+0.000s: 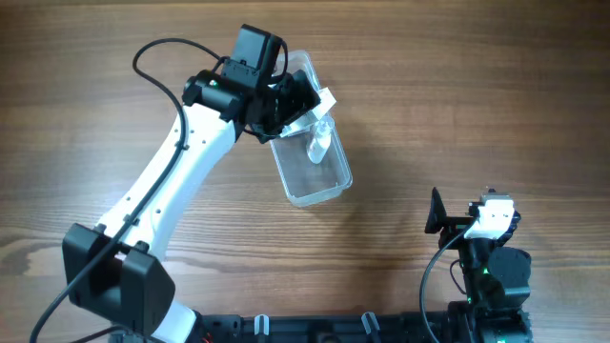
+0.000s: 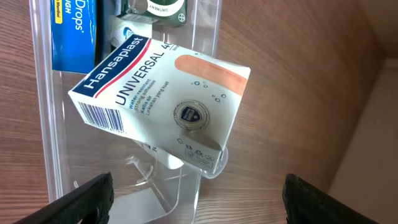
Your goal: Pack container
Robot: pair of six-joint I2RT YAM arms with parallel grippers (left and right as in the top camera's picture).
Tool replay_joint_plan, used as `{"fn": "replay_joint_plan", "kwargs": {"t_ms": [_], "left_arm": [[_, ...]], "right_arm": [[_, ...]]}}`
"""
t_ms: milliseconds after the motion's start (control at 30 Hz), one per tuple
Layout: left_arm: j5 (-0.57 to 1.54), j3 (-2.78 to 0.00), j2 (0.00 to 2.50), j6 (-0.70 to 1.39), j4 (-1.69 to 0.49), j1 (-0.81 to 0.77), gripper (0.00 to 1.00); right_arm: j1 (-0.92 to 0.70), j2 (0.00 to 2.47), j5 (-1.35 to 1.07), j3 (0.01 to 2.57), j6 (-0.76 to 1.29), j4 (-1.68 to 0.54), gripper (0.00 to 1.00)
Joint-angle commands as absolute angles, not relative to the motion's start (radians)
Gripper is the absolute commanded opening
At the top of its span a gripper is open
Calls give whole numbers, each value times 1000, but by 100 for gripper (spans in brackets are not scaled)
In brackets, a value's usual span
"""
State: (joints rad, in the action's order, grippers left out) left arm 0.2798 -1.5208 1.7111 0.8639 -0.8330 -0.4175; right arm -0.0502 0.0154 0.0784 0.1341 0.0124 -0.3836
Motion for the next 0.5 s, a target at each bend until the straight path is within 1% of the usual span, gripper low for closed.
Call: {"fn": "replay_joint_plan", "kwargs": {"t_ms": [0,100,167,267,333,367,467], "left_arm": [[291,-1537,1676,904,-833,-403,86],[291,-1537,1676,962,-832,-401,87],[285,-1537,1676,1049,-832,-401,89],[234,-1537,1676,1280,-825,-403,90],[211,-1537,1676,1431,-822,-407,99],[191,-1537,1676,1533,-822,-413,99],[130,-1537,1676,1742,-822,-434,100]], "right_arm": [[-44,5,73,130,1,-379,100],[-44,5,73,130,1,-379,100],[-44,5,73,130,0,-379,100],[-44,5,73,130,0,-379,100],[-44,5,73,130,0,-379,100],[-44,5,73,130,0,-379,100],[-44,5,73,130,0,-379,100]]}}
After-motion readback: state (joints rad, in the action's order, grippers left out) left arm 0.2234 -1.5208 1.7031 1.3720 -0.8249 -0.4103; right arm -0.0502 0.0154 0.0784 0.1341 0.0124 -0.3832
